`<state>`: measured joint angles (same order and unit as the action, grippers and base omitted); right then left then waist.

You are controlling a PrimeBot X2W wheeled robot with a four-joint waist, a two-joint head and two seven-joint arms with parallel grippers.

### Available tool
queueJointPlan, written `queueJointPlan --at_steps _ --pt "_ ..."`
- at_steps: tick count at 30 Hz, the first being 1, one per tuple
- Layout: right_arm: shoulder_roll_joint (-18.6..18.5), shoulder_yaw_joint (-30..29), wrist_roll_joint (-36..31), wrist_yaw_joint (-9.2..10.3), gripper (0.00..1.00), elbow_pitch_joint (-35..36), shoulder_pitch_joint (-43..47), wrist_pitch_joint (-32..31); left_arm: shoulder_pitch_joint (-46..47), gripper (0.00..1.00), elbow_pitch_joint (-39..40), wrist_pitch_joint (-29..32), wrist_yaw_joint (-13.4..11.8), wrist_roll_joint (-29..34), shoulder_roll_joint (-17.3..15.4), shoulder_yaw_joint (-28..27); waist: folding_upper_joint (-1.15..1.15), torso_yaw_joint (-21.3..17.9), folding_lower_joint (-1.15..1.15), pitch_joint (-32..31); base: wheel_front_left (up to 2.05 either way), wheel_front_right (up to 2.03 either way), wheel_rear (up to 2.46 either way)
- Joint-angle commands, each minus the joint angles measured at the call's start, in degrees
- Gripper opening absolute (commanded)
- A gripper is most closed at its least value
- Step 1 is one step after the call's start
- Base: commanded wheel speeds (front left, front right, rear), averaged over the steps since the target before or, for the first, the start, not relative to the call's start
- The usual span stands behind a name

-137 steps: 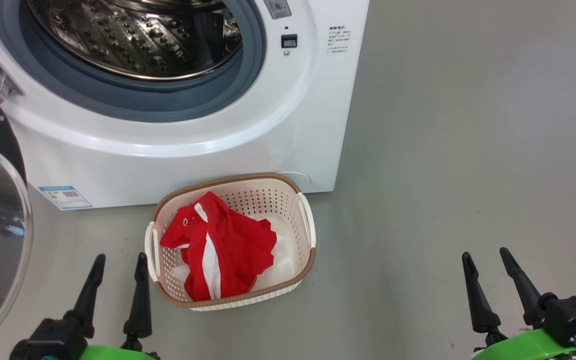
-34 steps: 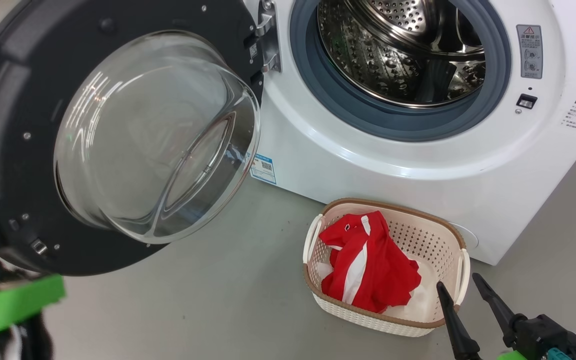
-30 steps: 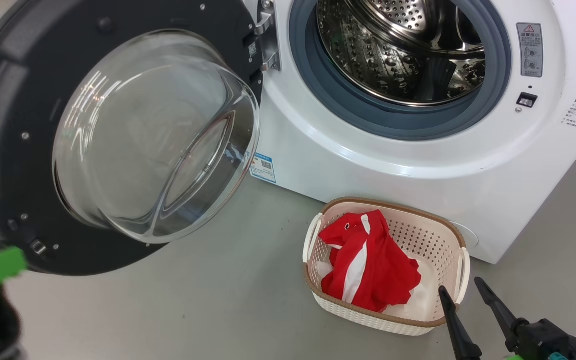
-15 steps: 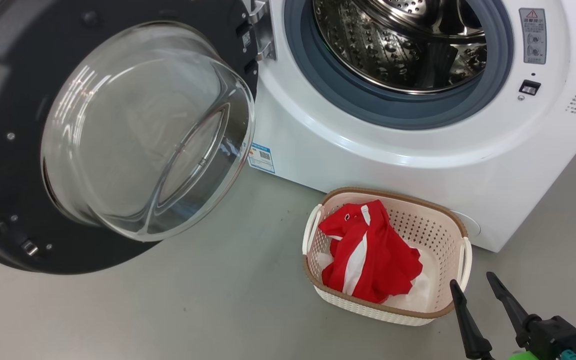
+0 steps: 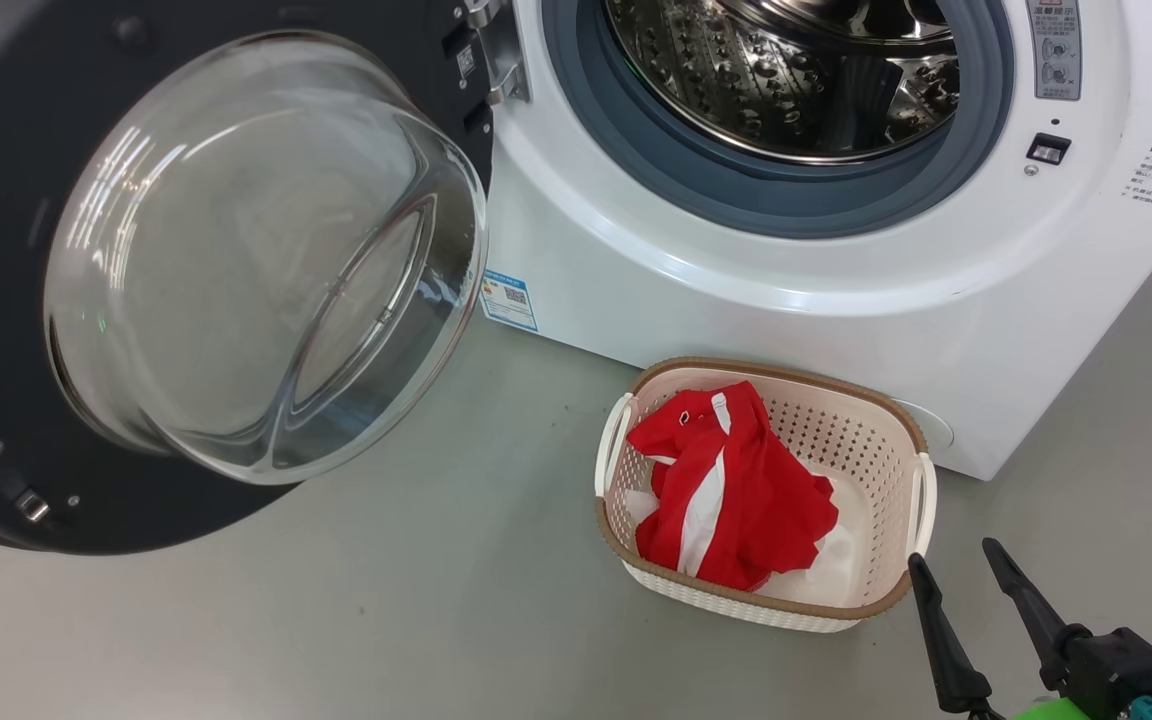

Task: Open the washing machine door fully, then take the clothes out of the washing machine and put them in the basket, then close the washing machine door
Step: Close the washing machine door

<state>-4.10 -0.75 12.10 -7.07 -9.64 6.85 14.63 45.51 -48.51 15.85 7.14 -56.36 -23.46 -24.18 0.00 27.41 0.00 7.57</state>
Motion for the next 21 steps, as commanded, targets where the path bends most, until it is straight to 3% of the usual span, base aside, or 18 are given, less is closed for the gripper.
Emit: queueJointPlan --at_steps 1,8,21 --pt "-0.67 1.33 -0.81 -0.42 1.00 1.47 -1.56 0.37 0.92 0.00 0.89 1.11 0.35 -1.00 -4.81 -0.65 0.00 -0.04 0.00 0.08 0.00 0.00 0.00" --pt "-0.66 1.00 -0.89 -0.42 1.00 1.61 -1.70 0.37 -0.43 0.00 1.12 7.95 0.35 -3.19 -5.39 2.89 0.00 -0.01 0.00 0.26 0.00 0.00 0.00" --pt "-0.27 0.72 -0.91 -0.42 1.00 1.55 -1.63 0.37 -7.08 0.00 10.74 16.33 0.35 -9.69 -5.85 7.93 0.00 -0.32 0.00 -0.74 0.00 0.00 0.00"
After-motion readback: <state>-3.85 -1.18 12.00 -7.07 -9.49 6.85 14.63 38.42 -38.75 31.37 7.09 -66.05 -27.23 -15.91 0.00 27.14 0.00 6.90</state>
